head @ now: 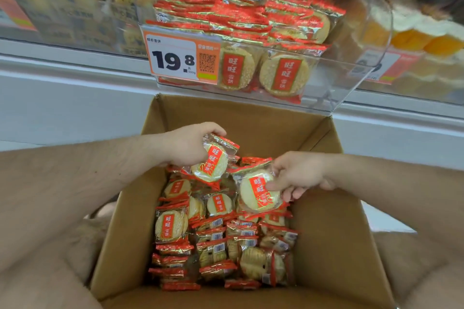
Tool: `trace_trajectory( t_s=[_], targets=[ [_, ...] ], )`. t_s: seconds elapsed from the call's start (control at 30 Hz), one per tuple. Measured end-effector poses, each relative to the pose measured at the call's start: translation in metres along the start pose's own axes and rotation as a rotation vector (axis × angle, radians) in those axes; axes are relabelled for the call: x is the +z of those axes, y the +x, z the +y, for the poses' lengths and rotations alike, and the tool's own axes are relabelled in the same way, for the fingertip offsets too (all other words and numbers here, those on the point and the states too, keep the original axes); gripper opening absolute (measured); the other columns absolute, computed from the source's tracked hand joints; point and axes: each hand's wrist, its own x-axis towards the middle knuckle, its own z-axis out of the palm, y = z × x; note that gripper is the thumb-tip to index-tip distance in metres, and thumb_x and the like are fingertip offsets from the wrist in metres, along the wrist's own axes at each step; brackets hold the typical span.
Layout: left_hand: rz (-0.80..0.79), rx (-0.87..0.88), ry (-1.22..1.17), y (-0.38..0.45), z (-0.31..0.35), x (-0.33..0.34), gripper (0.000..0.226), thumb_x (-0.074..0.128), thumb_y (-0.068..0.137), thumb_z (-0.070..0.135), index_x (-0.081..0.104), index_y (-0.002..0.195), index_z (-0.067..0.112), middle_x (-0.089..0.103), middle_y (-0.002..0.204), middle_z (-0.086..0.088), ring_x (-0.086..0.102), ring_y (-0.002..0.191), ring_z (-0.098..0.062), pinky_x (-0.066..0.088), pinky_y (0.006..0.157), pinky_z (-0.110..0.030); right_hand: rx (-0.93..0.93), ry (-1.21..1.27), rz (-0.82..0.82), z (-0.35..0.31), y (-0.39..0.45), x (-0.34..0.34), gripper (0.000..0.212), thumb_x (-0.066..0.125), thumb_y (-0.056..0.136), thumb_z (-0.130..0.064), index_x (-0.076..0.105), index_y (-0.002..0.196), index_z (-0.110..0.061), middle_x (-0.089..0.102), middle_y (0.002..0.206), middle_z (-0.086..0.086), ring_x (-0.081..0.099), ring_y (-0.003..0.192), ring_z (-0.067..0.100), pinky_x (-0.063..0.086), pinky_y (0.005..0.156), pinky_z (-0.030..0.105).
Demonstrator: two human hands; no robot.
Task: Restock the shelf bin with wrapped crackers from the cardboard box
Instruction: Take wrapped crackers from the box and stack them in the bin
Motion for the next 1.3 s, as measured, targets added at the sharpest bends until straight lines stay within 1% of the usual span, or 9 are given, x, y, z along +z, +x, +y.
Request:
trace_trajectory(
  t_s=[0.23,0.4,0.53,0.7,0.77,0.83,0.93,1.13,1.3],
  targets=[
    [0.023,0.150,-0.267,-0.008,0.042,-0.006,0.069,0.061,0.077,-0.004,0.050,0.127,0.043,0.069,0.105,-0.014,0.063,0.071,-0.036,0.052,0.068,-0.055,-0.262,0.401,0.183,-0.033,-0.057,-0.018,0.024,0.070,0.086,-0.019,0.057,0.101,-0.005,0.068,0.074,0.009,0.064,0.062,0.014,0.047,0.060,0.024],
    [0.013,0.249,-0.436,-0.030,0.079,-0.017,0.076,0.056,0.079,-0.019,0.049,0.128,0.039,0.059,0.116,-0.015,0.060,0.073,-0.024,0.054,0.058,-0.035,-0.294,0.467,0.359,-0.038,-0.064,-0.015,0.031,0.079,0.080,-0.019,0.059,0.099,-0.004,0.070,0.075,0.012,0.065,0.059,0.015,0.049,0.057,0.025],
    [0.071,0.310,-0.324,-0.041,0.092,-0.014,0.080,0.076,0.077,0.000,0.041,0.133,0.045,0.054,0.094,0.001,0.058,0.060,-0.016,0.058,0.070,-0.053,-0.333,0.463,0.486,-0.042,-0.073,-0.016,0.031,0.084,0.075,-0.023,0.055,0.081,-0.013,0.069,0.063,0.008,0.065,0.058,0.017,0.048,0.051,0.025],
    [0.187,0.448,-0.060,-0.045,0.103,-0.011,0.096,0.076,0.080,0.011,0.018,0.139,0.060,0.053,0.110,0.017,0.060,0.059,-0.005,0.054,0.055,-0.026,-0.185,-0.197,0.918,-0.052,-0.100,-0.019,0.053,0.079,0.061,-0.060,0.044,0.073,-0.022,0.057,0.061,-0.006,0.053,0.056,0.013,0.041,0.053,0.031],
    [0.199,0.507,0.115,-0.047,0.107,-0.011,0.101,0.071,0.083,0.011,0.006,0.143,0.059,0.058,0.082,0.012,0.057,0.054,-0.002,0.043,0.047,-0.016,-0.293,-0.370,1.076,-0.057,-0.118,-0.022,0.051,0.075,0.061,-0.061,0.041,0.073,-0.025,0.052,0.065,-0.010,0.049,0.061,0.008,0.039,0.054,0.031],
    [0.209,0.566,0.238,-0.049,0.113,-0.010,0.106,0.068,0.084,0.014,-0.008,0.142,0.061,0.060,0.076,0.006,0.059,0.061,-0.004,0.046,0.052,-0.018,-0.475,-0.372,1.017,-0.060,-0.127,-0.024,0.049,0.078,0.060,-0.058,0.046,0.089,-0.033,0.054,0.086,-0.016,0.051,0.078,0.003,0.043,0.068,0.026],
    [0.234,0.610,0.203,-0.051,0.123,-0.010,0.113,0.070,0.084,0.019,-0.019,0.135,0.066,0.061,0.127,-0.001,0.067,0.095,-0.009,0.055,0.084,-0.034,-0.480,-0.452,0.790,-0.058,-0.125,-0.026,0.090,0.083,0.062,-0.054,0.039,0.137,-0.031,0.053,0.128,-0.015,0.050,0.117,0.003,0.045,0.096,0.025],
    [0.387,0.675,0.171,-0.047,0.132,-0.011,0.099,0.068,0.086,0.036,-0.012,0.135,0.067,0.041,0.136,0.021,0.051,0.119,-0.001,0.046,0.100,-0.023,-0.445,-0.245,0.789,-0.061,-0.138,-0.045,0.040,0.086,0.071,-0.035,0.057,0.098,-0.037,0.068,0.088,-0.018,0.065,0.082,-0.001,0.054,0.072,0.021],
    [0.637,0.745,0.259,-0.040,0.132,-0.026,0.072,0.063,0.086,0.045,0.020,0.143,0.038,0.040,0.144,0.016,0.037,0.131,-0.001,0.031,0.109,-0.025,-0.384,-0.010,0.964,-0.068,-0.186,-0.078,0.027,0.087,0.069,-0.025,0.067,0.086,-0.023,0.073,0.073,-0.006,0.069,0.063,0.010,0.053,0.051,0.025]
  ],
)
